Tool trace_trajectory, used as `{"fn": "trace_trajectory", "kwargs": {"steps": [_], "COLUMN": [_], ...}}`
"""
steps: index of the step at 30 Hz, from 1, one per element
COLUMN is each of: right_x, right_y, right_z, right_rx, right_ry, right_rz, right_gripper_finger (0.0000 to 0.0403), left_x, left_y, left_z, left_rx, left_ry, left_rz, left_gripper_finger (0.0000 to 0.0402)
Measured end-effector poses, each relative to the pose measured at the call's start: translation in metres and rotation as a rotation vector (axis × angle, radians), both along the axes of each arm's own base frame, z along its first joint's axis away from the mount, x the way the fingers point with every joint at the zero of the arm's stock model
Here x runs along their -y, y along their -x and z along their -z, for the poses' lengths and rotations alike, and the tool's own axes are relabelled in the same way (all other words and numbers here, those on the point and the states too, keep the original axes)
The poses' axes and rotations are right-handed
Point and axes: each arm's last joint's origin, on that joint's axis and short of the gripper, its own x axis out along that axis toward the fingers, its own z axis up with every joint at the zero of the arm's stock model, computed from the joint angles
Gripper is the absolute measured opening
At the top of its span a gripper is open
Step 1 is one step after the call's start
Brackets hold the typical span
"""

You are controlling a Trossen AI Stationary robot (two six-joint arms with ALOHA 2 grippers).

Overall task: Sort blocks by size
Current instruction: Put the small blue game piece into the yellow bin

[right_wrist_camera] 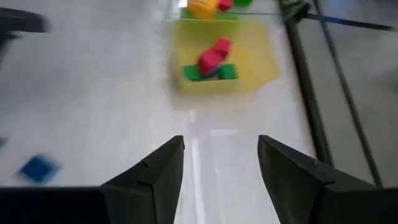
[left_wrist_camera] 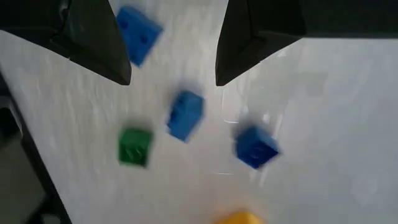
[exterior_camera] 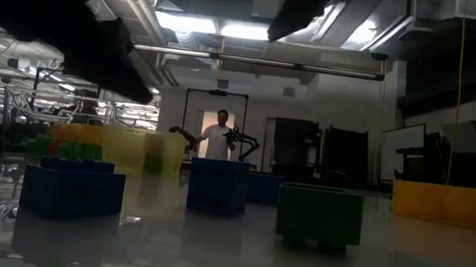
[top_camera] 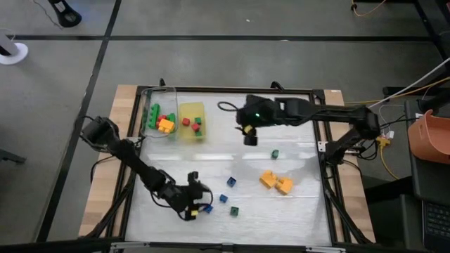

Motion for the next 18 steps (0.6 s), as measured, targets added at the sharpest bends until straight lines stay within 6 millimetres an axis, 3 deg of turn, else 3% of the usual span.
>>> {"fn": "trace_trajectory", "kwargs": {"steps": [9,18], "right_x": [-0.056,-0.117], "right_y": [0.026,0.043], "right_z": [-0.008,-0.003], "right_rx": [-0.090,-0.163], "right_ry": [-0.065,-0.128], "right_rz": [-0.102,-0.183], "right_gripper_finger": [0.0202,0.0202], "left_x": [0.017,0.020], "left_y": [-0.006,-0.006], "left_z": [0.024,0.035], "left_rx": [0.034,-0.019], "left_ry": [-0.154,-0.128], "left_rz": [0.177,0.256], "left_gripper_finger": [0.0221,0.0221]}}
